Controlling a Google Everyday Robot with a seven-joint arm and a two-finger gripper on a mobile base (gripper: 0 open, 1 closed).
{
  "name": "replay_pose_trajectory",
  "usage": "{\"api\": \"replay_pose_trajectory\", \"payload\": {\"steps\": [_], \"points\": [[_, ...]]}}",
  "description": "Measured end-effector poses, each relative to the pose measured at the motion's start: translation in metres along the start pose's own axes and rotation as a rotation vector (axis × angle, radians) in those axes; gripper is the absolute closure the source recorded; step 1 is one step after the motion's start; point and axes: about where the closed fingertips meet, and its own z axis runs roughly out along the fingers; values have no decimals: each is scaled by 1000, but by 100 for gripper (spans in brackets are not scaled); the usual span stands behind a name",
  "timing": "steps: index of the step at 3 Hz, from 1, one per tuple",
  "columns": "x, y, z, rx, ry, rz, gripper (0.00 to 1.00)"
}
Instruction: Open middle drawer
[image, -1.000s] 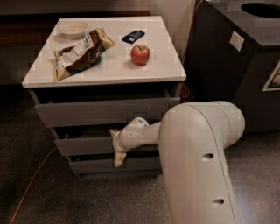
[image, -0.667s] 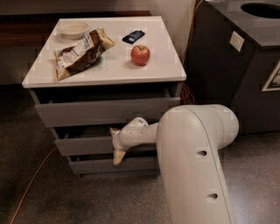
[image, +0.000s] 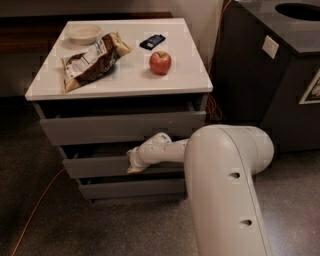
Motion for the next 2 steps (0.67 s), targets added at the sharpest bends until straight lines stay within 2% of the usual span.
{"api": "replay_pose_trajectory", "payload": {"steps": [2], "points": [[3, 9, -1, -26, -13, 21, 95]]}}
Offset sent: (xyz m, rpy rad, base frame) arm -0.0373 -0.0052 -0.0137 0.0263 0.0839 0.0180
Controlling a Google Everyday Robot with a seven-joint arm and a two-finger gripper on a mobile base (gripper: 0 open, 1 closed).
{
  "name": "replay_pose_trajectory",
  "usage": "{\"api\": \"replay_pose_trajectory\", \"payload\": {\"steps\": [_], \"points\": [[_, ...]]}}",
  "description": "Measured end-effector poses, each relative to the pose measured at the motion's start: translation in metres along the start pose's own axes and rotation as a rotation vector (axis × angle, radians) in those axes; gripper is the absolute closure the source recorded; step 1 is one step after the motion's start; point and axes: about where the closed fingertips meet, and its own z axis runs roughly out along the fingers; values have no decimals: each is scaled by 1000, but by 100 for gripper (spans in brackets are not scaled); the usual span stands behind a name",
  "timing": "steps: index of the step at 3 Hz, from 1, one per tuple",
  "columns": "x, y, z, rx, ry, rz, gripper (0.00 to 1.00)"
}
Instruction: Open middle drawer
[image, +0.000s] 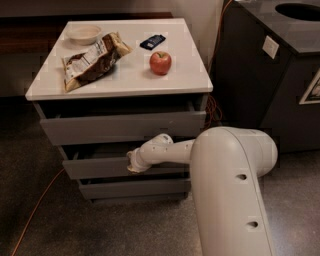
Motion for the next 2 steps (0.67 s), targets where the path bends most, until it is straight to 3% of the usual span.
{"api": "replay_pose_trajectory", "payload": {"steps": [2], "points": [[-1, 0, -1, 0, 0, 0, 100]]}}
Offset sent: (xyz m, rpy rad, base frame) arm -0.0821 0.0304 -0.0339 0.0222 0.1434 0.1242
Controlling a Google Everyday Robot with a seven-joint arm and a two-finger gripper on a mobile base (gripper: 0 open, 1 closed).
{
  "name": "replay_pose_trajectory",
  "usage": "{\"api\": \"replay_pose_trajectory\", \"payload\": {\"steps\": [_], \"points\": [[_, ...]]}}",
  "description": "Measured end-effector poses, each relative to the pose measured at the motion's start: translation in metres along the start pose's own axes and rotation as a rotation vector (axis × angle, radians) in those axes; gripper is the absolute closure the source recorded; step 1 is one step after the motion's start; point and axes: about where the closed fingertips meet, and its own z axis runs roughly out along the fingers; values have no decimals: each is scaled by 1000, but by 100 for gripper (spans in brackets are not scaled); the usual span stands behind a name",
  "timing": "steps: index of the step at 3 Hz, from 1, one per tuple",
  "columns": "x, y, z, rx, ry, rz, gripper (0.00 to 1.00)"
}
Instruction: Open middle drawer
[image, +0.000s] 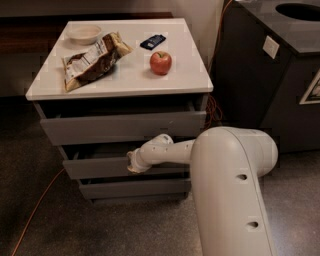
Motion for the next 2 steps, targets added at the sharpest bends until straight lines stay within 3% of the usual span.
{"api": "replay_pose_trajectory", "payload": {"steps": [2], "points": [[0, 0, 0, 0, 0, 0, 100]]}}
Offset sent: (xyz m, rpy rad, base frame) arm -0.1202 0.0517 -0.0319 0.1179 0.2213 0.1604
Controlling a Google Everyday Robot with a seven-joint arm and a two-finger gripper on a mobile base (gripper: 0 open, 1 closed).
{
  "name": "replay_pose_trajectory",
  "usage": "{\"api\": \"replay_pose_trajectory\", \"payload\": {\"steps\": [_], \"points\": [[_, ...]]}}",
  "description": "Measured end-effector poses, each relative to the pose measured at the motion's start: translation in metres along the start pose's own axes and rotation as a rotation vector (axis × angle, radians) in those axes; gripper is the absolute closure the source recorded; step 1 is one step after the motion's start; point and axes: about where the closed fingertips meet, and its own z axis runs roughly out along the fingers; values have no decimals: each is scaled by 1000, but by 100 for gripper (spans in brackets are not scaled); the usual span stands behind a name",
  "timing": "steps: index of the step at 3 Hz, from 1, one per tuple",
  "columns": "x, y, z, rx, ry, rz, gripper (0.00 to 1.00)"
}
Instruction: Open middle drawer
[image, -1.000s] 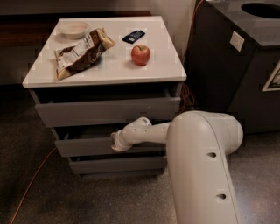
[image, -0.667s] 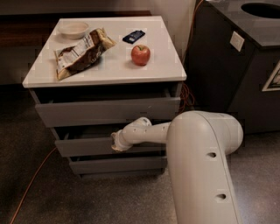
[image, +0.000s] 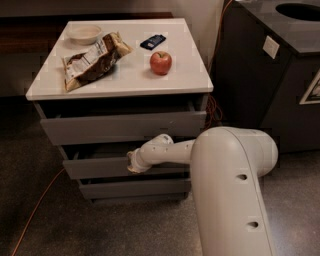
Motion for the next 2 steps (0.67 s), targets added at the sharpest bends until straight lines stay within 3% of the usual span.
{"api": "replay_pose_trajectory", "payload": {"steps": [2], "points": [[0, 0, 0, 0, 0, 0, 100]]}}
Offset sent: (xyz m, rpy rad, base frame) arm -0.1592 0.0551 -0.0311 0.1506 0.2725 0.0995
